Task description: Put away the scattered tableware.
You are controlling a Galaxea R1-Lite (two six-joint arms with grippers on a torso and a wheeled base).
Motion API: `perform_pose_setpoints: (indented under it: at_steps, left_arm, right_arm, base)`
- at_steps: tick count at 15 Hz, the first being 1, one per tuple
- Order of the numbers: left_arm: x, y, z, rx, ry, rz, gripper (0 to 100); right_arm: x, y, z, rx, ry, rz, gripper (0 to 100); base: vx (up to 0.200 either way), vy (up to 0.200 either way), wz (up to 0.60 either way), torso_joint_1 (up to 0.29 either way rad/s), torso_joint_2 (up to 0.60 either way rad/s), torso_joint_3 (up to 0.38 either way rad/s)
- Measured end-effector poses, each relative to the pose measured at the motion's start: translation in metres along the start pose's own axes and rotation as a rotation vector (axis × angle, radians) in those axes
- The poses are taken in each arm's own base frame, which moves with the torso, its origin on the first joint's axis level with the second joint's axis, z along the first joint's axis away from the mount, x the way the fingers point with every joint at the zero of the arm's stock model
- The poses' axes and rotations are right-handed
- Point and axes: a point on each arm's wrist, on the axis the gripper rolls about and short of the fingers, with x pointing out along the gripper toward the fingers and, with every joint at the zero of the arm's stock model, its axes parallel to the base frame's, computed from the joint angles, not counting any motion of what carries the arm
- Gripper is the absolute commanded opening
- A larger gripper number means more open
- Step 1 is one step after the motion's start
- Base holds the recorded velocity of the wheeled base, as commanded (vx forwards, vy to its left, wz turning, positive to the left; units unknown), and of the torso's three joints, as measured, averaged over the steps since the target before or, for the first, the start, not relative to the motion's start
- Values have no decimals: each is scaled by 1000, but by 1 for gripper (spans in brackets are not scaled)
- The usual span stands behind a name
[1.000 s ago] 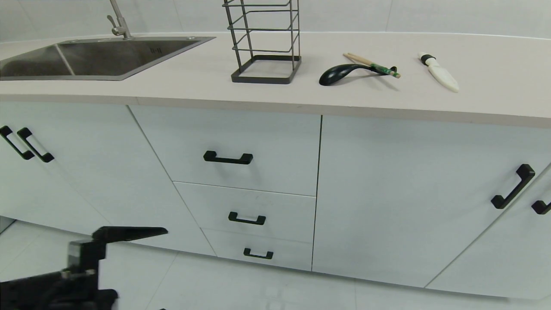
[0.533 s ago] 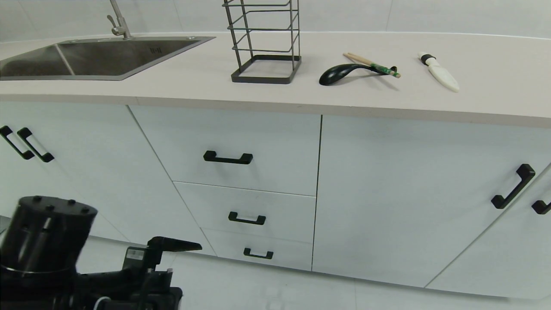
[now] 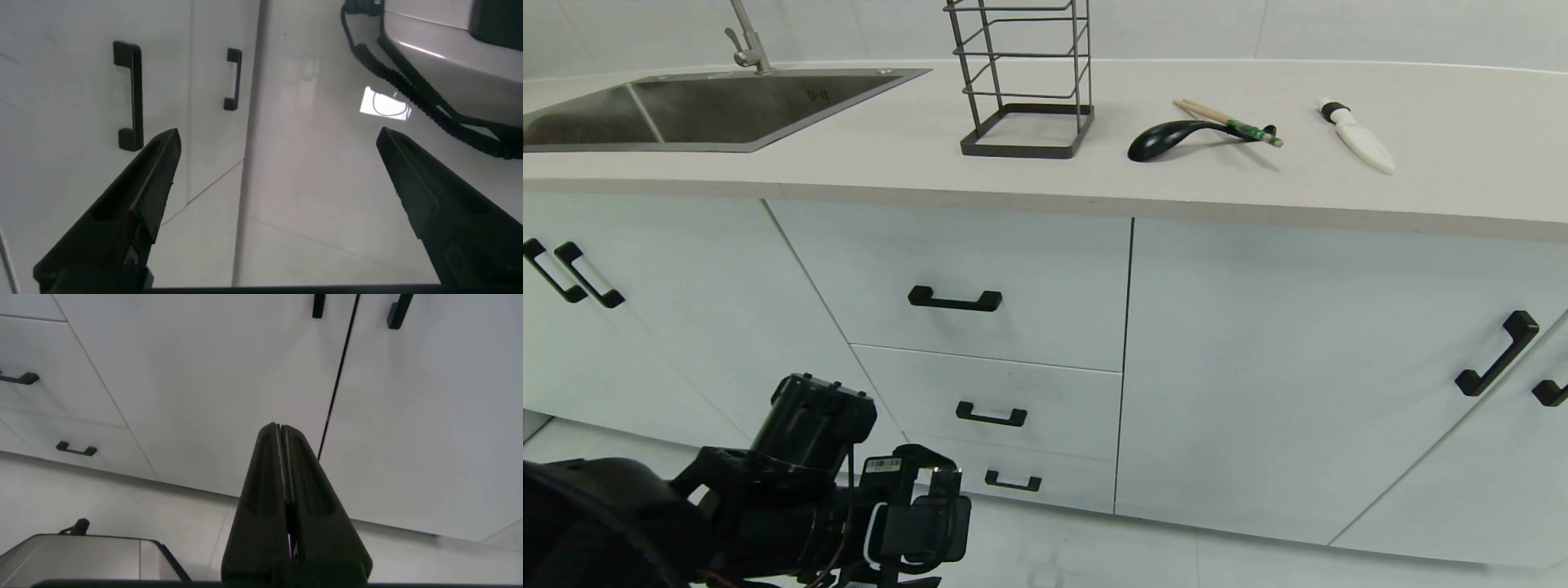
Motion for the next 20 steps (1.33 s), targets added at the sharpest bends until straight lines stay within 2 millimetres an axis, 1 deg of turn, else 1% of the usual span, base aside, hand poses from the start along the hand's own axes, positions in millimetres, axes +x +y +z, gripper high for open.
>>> perform_pose_setpoints:
  at_steps: [4,6,8,13,16,20]
  left_arm:
    - [25,10,-3,-37,26,60,100]
    - [37,16,-9,-54,35,81,100]
    - [44,19,-13,-64,44,73,100]
    - [59,27,-14,-63,47,66,100]
    - [74,39,-11,-54,36,86,100]
    - [84,42,-12,-56,37,80,100]
  right_arm:
    - [0,0,0,0,0,0,0]
    - [0,0,0,0,0,0,0]
    - [0,0,0,0,-1,0,0]
    - [0,0,0,0,0,0,0]
    - [0,0,0,0,0,0,0]
    - [0,0,0,0,0,0,0]
  base:
    - [0,0,0,0,0,0]
    - [0,0,0,0,0,0]
    - [0,0,0,0,0,0]
    - [0,0,0,0,0,0]
    - [0,0,0,0,0,0]
    - [0,0,0,0,0,0]
